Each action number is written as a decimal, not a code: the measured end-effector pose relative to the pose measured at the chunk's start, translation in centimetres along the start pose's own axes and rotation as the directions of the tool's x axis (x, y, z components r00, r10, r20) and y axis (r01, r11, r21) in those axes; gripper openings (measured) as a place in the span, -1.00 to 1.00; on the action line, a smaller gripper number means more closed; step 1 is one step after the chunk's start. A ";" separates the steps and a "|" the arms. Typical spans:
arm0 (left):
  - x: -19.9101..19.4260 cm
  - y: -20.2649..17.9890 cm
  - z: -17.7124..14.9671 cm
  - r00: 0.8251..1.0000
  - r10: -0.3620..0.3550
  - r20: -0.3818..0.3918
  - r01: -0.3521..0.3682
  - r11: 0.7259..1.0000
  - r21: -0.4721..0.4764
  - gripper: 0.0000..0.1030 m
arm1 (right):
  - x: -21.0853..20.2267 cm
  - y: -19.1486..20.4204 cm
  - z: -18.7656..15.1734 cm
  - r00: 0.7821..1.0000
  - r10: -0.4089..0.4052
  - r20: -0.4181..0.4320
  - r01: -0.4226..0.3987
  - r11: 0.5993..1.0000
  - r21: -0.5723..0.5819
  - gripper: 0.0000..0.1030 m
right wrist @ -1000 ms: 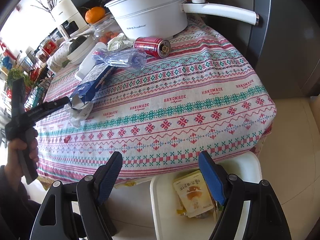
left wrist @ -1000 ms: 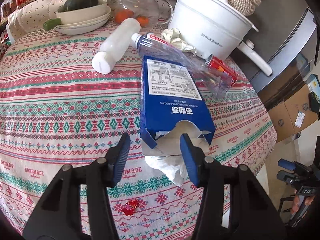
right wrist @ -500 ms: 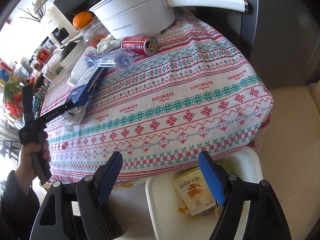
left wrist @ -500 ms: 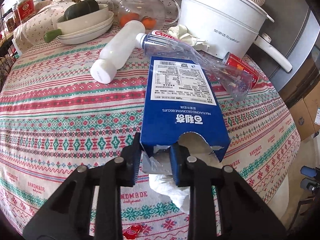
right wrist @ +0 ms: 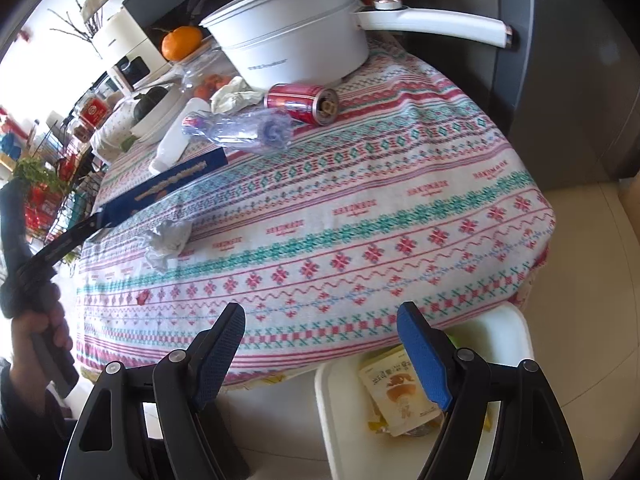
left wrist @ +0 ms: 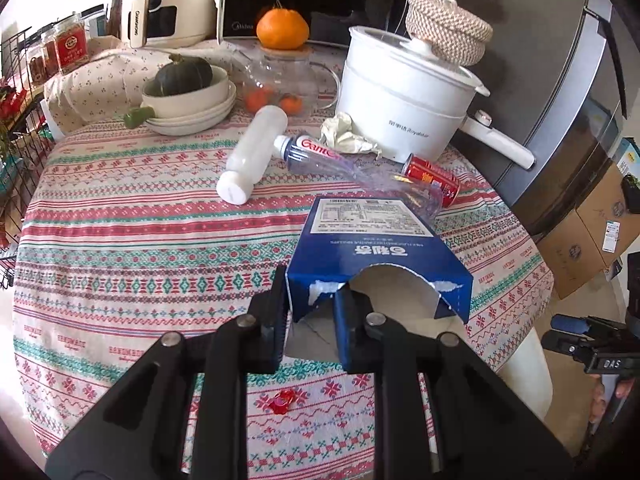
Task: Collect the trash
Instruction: 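Grasp the crumpled white tissue with the right gripper while the left gripper holds the box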
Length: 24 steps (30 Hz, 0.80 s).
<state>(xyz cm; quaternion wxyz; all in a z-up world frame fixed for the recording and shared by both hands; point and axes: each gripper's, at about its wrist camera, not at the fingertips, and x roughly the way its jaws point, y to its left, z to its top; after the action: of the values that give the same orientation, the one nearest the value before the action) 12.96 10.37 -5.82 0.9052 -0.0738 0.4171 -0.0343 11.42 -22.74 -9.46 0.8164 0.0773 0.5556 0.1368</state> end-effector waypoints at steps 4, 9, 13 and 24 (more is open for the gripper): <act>-3.0 2.1 -0.5 0.999 0.004 0.048 -0.004 1.000 -0.013 -0.58 | 1.0 2.6 0.4 1.000 0.022 -0.006 -0.022 1.000 -0.014 0.55; -4.9 4.9 -1.4 0.997 0.053 0.050 -0.050 0.998 -0.043 -0.58 | 2.7 6.5 0.9 0.999 0.044 -0.018 -0.045 0.998 -0.044 0.55; -5.9 7.8 -2.2 0.996 0.073 0.042 -0.069 0.993 -0.094 -0.58 | 4.8 9.8 1.6 0.998 0.065 -0.022 -0.066 0.996 -0.052 0.55; -6.5 11.2 -3.2 0.998 0.059 0.026 -0.054 0.986 -0.155 -0.57 | 12.5 15.6 3.7 0.974 0.222 -0.055 -0.219 0.974 0.053 0.49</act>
<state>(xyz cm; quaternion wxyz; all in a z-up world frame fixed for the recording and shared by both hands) 6.27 21.94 -4.78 0.9036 -0.1322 0.4066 0.0247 17.03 -3.93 -14.76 0.7770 0.1532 0.5711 0.2160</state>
